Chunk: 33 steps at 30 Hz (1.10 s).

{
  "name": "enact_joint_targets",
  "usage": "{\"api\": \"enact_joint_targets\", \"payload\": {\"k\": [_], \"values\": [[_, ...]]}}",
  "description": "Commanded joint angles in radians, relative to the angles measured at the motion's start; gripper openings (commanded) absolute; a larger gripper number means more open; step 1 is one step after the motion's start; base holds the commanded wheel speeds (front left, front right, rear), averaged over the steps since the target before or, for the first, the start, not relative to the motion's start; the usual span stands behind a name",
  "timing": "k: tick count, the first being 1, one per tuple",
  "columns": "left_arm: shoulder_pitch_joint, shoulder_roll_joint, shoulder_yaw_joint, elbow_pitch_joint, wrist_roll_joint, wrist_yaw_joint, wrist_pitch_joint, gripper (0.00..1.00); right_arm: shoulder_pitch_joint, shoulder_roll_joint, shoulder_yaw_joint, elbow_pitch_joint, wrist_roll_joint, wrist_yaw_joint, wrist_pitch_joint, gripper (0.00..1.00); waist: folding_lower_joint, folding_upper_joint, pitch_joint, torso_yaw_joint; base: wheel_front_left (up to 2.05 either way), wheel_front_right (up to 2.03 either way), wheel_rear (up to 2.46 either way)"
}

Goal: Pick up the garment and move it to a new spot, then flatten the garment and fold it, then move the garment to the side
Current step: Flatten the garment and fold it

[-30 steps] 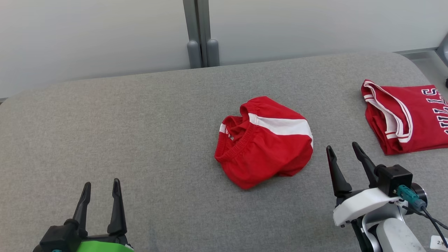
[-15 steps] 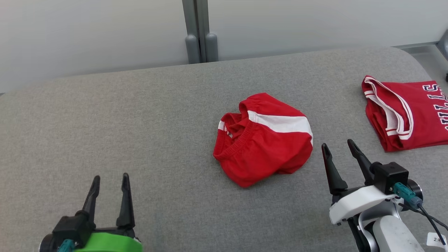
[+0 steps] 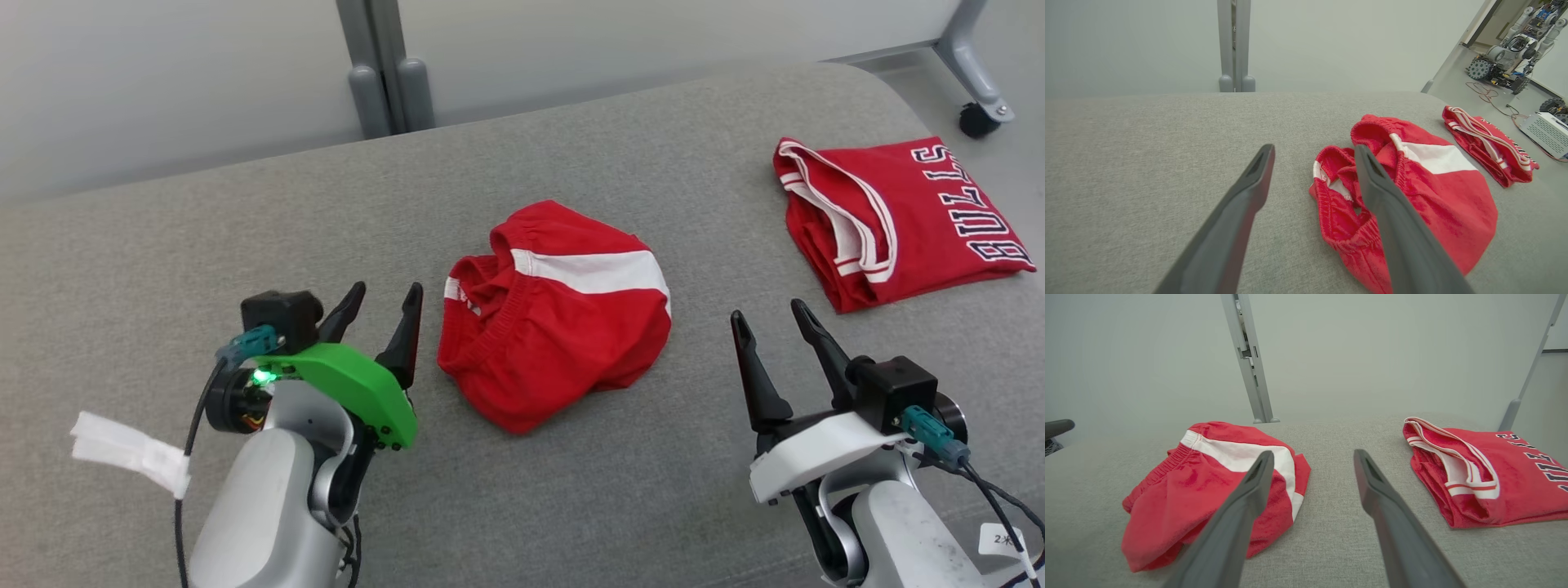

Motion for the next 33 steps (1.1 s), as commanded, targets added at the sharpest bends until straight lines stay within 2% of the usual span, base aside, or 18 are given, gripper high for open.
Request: {"api": "enact_joint_targets", "payload": {"k": [1, 7, 16, 21, 26, 33], "values": [[-0.031, 0.003, -0.022, 0.019, -0.015, 0.008, 0.023, 1.0, -0.013, 0.002, 0.003, 0.004, 0.005, -0.002, -0.007, 1.0, 0.0, 0.0, 0.041, -0.066, 0.0, 0.0, 0.0], [-0.124, 0.004, -0.118, 0.076, -0.103, 0.042, 0.113, 1.0, -0.031, 0.019, 0.014, 0.021, 0.014, -0.002, -0.025, 1.0, 0.0, 0.0, 0.088, -0.16, 0.0, 0.0, 0.0], [-0.202, 0.004, -0.183, 0.109, -0.142, 0.084, 0.12, 1.0, -0.045, 0.039, 0.007, 0.043, 0.017, -0.002, -0.047, 1.0, 0.0, 0.0, 0.122, -0.242, 0.0, 0.0, 0.0], [-0.223, 0.004, -0.185, 0.122, -0.141, 0.1, 0.098, 1.0, -0.047, 0.044, 0.006, 0.053, 0.016, -0.002, -0.052, 1.0, 0.0, 0.0, 0.119, -0.253, 0.0, 0.0, 0.0], [-0.231, 0.008, -0.186, 0.137, -0.122, 0.14, 0.091, 1.0, -0.048, 0.046, -0.005, 0.06, 0.011, -0.002, -0.055, 1.0, 0.0, 0.0, 0.111, -0.243, 0.0, 0.0, 0.0], [-0.216, 0.044, -0.184, 0.122, -0.091, 0.207, 0.094, 1.0, -0.04, 0.038, -0.01, 0.06, -0.001, -0.002, -0.054, 1.0, 0.0, 0.0, 0.093, -0.198, 0.0, 0.0, 0.0]]}}
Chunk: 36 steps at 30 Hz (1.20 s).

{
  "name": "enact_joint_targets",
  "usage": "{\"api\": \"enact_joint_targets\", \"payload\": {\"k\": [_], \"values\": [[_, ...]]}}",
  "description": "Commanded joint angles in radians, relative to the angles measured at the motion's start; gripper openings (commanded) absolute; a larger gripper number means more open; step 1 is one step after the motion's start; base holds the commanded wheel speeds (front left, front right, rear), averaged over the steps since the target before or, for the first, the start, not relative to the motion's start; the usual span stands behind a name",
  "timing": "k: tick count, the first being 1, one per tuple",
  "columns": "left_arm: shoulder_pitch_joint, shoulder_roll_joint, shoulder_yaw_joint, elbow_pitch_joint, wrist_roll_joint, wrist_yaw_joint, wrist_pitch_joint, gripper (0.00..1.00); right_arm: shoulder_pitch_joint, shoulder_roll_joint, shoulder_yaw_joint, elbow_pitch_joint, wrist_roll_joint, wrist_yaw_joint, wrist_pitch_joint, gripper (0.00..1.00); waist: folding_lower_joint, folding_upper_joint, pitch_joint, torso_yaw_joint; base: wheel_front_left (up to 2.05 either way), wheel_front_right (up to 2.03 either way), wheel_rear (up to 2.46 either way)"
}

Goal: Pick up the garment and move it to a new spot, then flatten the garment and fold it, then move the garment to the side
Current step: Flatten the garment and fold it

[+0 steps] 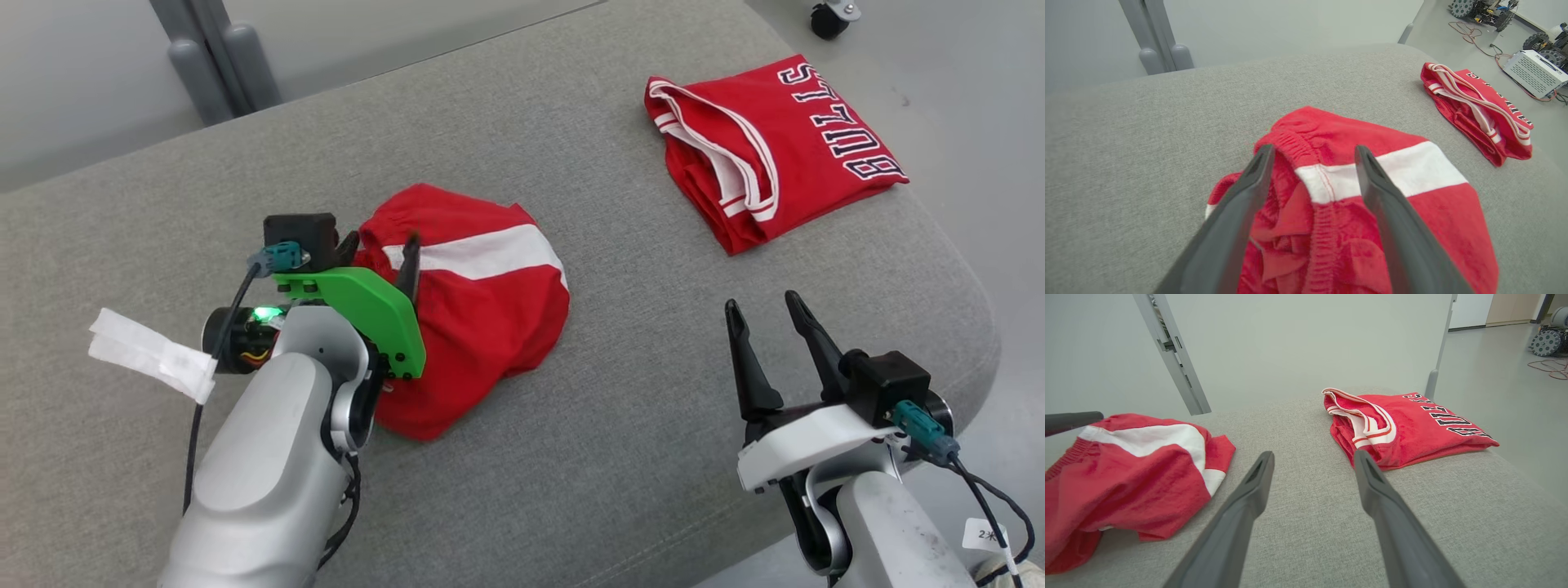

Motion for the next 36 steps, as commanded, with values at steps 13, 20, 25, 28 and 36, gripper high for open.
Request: {"api": "enact_joint_targets", "payload": {"k": [13, 20, 25, 28, 36], "values": [[0.048, -0.013, 0.006, -0.032, -0.115, -0.019, 0.12, 1.0, -0.017, -0.01, 0.038, 0.007, 0.004, -0.002, -0.004, 1.0, 0.0, 0.0, -0.02, 0.007, 0.0, 0.0, 0.0], [0.014, -0.022, -0.006, -0.012, -0.133, -0.013, 0.121, 1.0, -0.002, -0.013, 0.031, 0.006, 0.01, -0.002, -0.004, 1.0, 0.0, 0.0, -0.011, -0.013, 0.0, 0.0, 0.0], [-0.021, -0.027, -0.025, 0.014, -0.137, -0.027, 0.108, 1.0, -0.007, -0.011, 0.033, 0.004, 0.01, -0.002, -0.004, 1.0, 0.0, 0.0, -0.006, -0.022, 0.0, 0.0, 0.0], [-0.048, -0.029, -0.041, 0.029, -0.13, -0.037, 0.096, 1.0, -0.016, -0.011, 0.034, 0.003, 0.009, -0.002, -0.004, 1.0, 0.0, 0.0, -0.001, -0.023, 0.0, 0.0, 0.0], [-0.097, -0.034, -0.082, 0.055, -0.14, -0.081, 0.04, 0.0, -0.022, -0.008, 0.026, -0.002, 0.01, -0.002, -0.004, 1.0, 0.0, 0.0, 0.01, -0.019, 0.0, 0.0, 0.0]]}}
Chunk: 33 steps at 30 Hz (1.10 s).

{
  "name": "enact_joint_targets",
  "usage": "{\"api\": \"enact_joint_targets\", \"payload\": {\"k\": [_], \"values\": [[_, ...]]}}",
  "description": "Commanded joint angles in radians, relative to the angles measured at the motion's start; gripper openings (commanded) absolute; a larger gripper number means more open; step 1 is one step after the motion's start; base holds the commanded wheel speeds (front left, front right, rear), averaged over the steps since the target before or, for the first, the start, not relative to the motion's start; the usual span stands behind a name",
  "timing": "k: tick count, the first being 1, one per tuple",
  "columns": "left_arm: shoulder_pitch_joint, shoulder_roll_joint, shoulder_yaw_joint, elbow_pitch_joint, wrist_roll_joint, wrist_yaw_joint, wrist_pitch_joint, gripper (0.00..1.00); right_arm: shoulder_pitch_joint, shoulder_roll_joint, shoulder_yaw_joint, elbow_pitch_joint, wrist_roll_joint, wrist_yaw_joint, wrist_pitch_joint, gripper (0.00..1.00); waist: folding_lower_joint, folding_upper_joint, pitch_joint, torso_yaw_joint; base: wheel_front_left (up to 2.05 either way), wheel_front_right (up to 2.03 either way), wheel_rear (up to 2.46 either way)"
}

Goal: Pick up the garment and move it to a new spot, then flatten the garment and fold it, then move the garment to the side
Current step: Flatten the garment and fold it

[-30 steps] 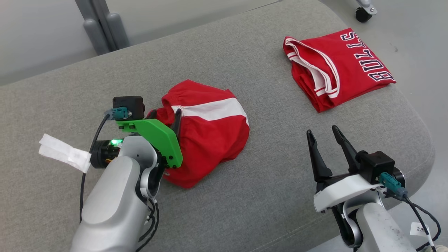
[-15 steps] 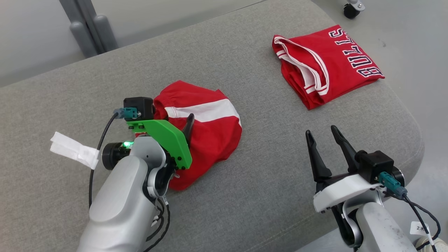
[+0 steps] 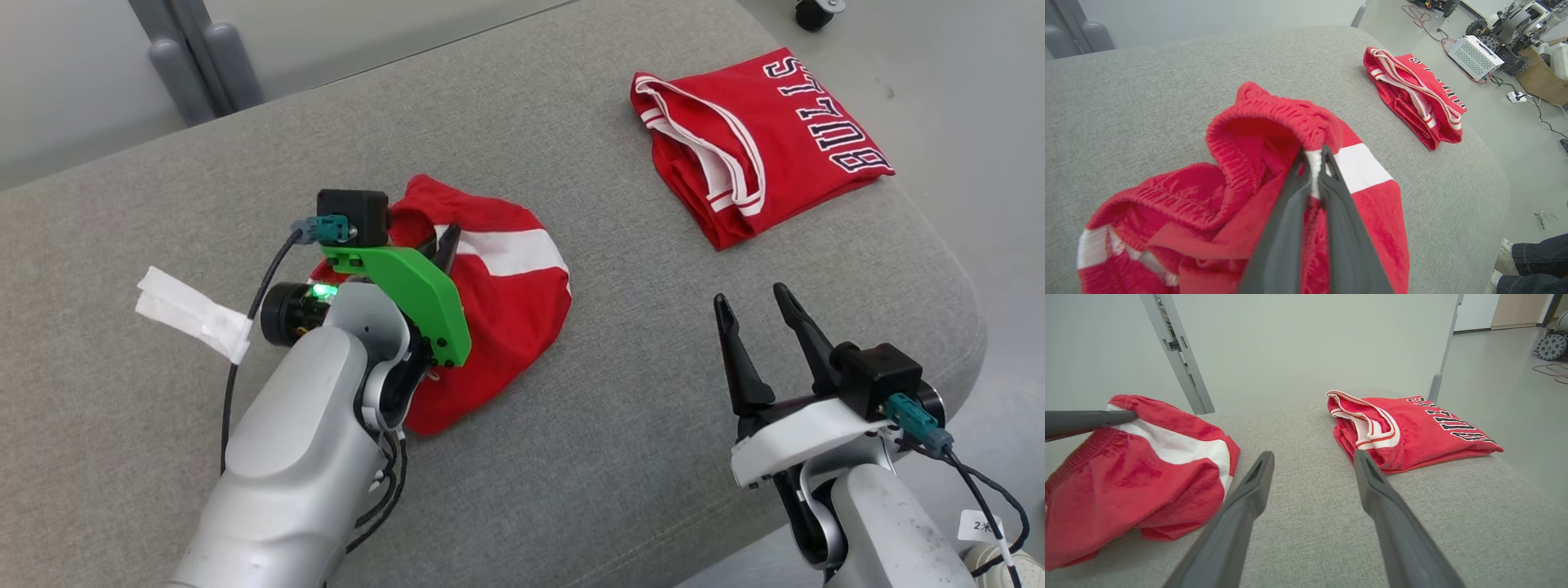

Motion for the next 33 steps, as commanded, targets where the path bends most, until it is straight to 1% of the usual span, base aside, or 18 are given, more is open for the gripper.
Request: {"api": "enact_joint_targets", "payload": {"k": [1, 5, 9, 12, 15, 19, 21, 24, 29, 31, 33], "values": [[-0.033, 0.002, -0.003, -0.006, -0.006, -0.011, -0.027, 0.0, -0.003, 0.0, -0.005, -0.002, 0.003, -0.002, -0.004, 1.0, 0.0, -0.0001, 0.002, 0.005, 0.0, 0.0, 0.0], [-0.085, 0.001, -0.001, -0.034, -0.02, -0.031, -0.093, 0.0, 0.002, 0.001, -0.017, -0.003, -0.003, -0.002, -0.004, 1.0, 0.0, -0.0001, -0.001, 0.019, 0.0, 0.0, 0.0], [-0.157, 0.0, 0.0, -0.099, -0.065, -0.046, -0.135, 0.0, 0.01, 0.002, -0.026, -0.002, -0.012, -0.002, -0.004, 1.0, 0.0, -0.0001, -0.013, 0.04, 0.0, 0.0, 0.0], [-0.205, 0.0, -0.006, -0.17, -0.108, -0.037, -0.159, 0.0, 0.014, 0.002, -0.029, 0.0, -0.016, -0.002, -0.004, 1.0, 0.0, -0.0001, -0.024, 0.056, 0.0, 0.0, 0.0], [-0.216, 0.0, -0.003, -0.243, -0.164, -0.024, -0.168, 0.0, 0.019, 0.004, -0.029, -0.001, -0.018, -0.002, -0.004, 1.0, 0.0, -0.0001, -0.035, 0.072, 0.0, 0.0, 0.0], [-0.144, 0.01, -0.017, -0.324, -0.186, -0.002, -0.152, 0.0, 0.033, 0.002, -0.041, -0.005, -0.018, -0.002, -0.004, 1.0, 0.0, -0.0001, -0.043, 0.109, 0.0, 0.0, 0.0], [-0.087, 0.04, -0.03, -0.36, -0.188, 0.007, -0.13, 0.0, 0.04, -0.004, -0.044, -0.008, -0.017, -0.002, -0.003, 1.0, 0.0, -0.0001, -0.044, 0.13, 0.0, 0.0, 0.0], [0.035, 0.1, -0.07, -0.4, -0.172, 0.025, -0.082, 0.0, 0.04, -0.009, -0.046, -0.013, -0.017, -0.002, 0.002, 1.0, 0.0, -0.0001, -0.046, 0.164, 0.0, 0.0, 0.0], [0.226, 0.191, -0.115, -0.437, -0.199, 0.036, -0.006, 0.0, 0.042, -0.015, -0.047, -0.025, -0.022, -0.002, 0.011, 1.0, 0.0, -0.0001, -0.047, 0.213, 0.0, 0.0, 0.0], [0.275, 0.222, -0.132, -0.438, -0.193, 0.043, 0.015, 0.0, 0.039, -0.017, -0.042, -0.028, -0.022, -0.002, 0.015, 1.0, 0.0, -0.0001, -0.048, 0.23, 0.0, 0.0, 0.0], [0.301, 0.262, -0.143, -0.428, -0.163, 0.057, 0.024, 0.0, 0.036, -0.018, -0.037, -0.031, -0.022, -0.002, 0.019, 1.0, 0.0, -0.0001, -0.049, 0.243, 0.0, 0.0, 0.0]]}}
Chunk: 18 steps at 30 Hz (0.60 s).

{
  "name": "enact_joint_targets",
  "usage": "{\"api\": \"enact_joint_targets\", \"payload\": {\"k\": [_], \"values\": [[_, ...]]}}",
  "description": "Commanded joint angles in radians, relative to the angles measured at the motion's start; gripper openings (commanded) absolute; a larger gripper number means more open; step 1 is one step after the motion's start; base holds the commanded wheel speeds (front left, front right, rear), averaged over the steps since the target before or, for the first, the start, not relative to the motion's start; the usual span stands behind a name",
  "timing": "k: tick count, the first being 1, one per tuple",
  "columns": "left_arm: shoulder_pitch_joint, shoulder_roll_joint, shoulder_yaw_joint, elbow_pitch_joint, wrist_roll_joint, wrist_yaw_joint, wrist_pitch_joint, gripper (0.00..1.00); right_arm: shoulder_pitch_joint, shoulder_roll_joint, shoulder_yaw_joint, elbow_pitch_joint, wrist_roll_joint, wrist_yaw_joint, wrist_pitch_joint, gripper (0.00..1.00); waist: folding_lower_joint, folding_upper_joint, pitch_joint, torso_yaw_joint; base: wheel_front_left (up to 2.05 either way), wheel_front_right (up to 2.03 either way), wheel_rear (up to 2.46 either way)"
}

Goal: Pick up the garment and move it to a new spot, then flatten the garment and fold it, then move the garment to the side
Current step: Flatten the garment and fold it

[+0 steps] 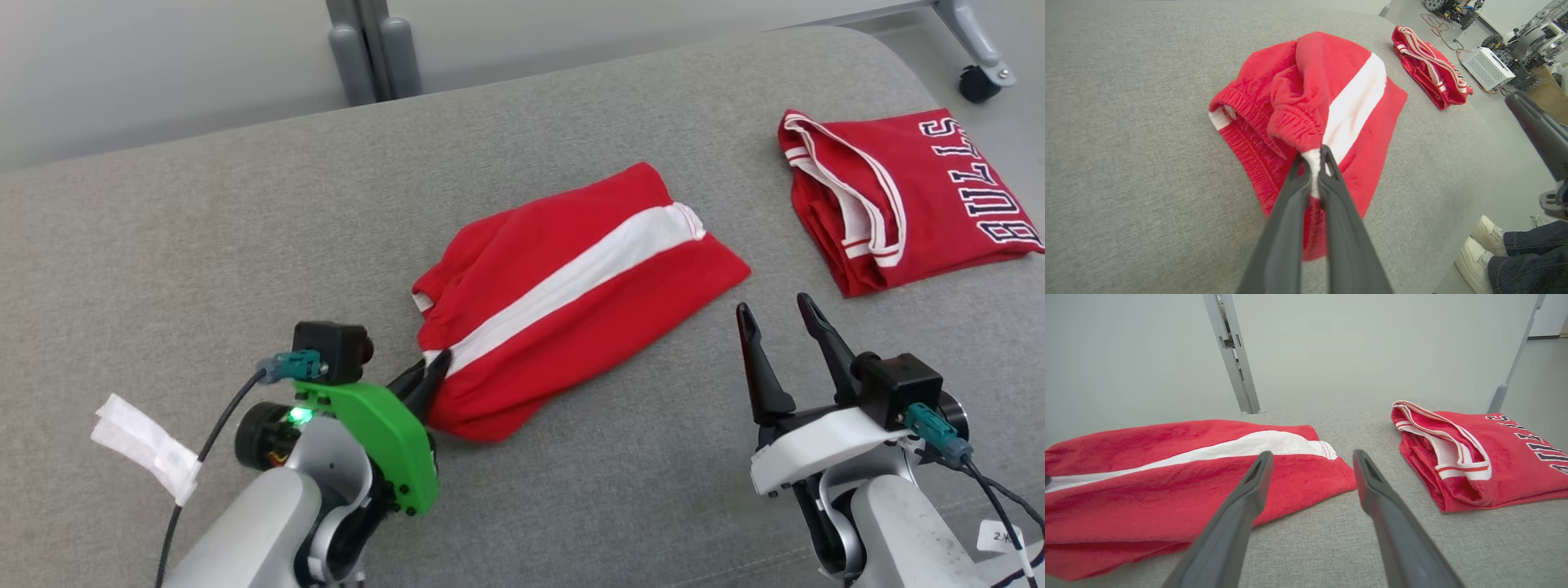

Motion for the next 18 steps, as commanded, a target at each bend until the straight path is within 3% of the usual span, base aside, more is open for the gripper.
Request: {"api": "enact_joint_targets", "payload": {"k": [1, 6, 10, 12, 14, 15, 17, 18], "values": [[0.009, 0.037, -0.005, 0.008, 0.041, 0.016, -0.004, 0.0, -0.002, -0.003, 0.003, -0.006, -0.008, -0.002, 0.004, 1.0, 0.0, 0.0, -0.004, 0.027, 0.0, 0.0, 0.0], [0.023, 0.088, -0.008, 0.065, 0.11, 0.063, -0.036, 0.0, -0.007, -0.006, 0.01, -0.006, -0.005, -0.002, 0.01, 1.0, 0.0, 0.0, -0.011, 0.043, 0.0, 0.0, 0.0], [0.027, 0.077, 0.007, 0.115, 0.11, 0.077, -0.076, 0.0, -0.004, -0.006, 0.014, -0.003, -0.003, -0.002, 0.013, 1.0, 0.0, 0.0, -0.019, 0.047, 0.0, 0.0, 0.0], [0.028, 0.072, 0.016, 0.136, 0.108, 0.08, -0.103, 0.1, 0.0, -0.008, 0.016, -0.003, -0.003, -0.002, 0.015, 1.0, 0.0, 0.0, -0.024, 0.046, 0.0, 0.0, 0.0], [0.034, 0.063, 0.026, 0.161, 0.1, 0.082, -0.13, 0.13, 0.006, -0.01, 0.017, -0.003, -0.003, -0.002, 0.018, 1.0, 0.0, 0.0, -0.031, 0.045, 0.0, 0.0, 0.0], [0.034, 0.057, 0.033, 0.171, 0.099, 0.085, -0.147, 0.25, 0.009, -0.01, 0.018, -0.003, -0.003, -0.002, 0.019, 1.0, 0.0, 0.0, -0.034, 0.045, 0.0, 0.0, 0.0], [0.043, 0.046, 0.037, 0.197, 0.098, 0.088, -0.174, 0.31, 0.014, -0.011, 0.019, -0.004, -0.002, -0.002, 0.021, 1.0, 0.0, 0.0, -0.042, 0.043, 0.0, 0.0, 0.0], [0.045, 0.041, 0.043, 0.209, 0.099, 0.091, -0.195, 0.76, 0.017, -0.012, 0.019, -0.004, -0.002, -0.002, 0.021, 1.0, 0.0, 0.0, -0.046, 0.041, 0.0, 0.0, 0.0]]}}
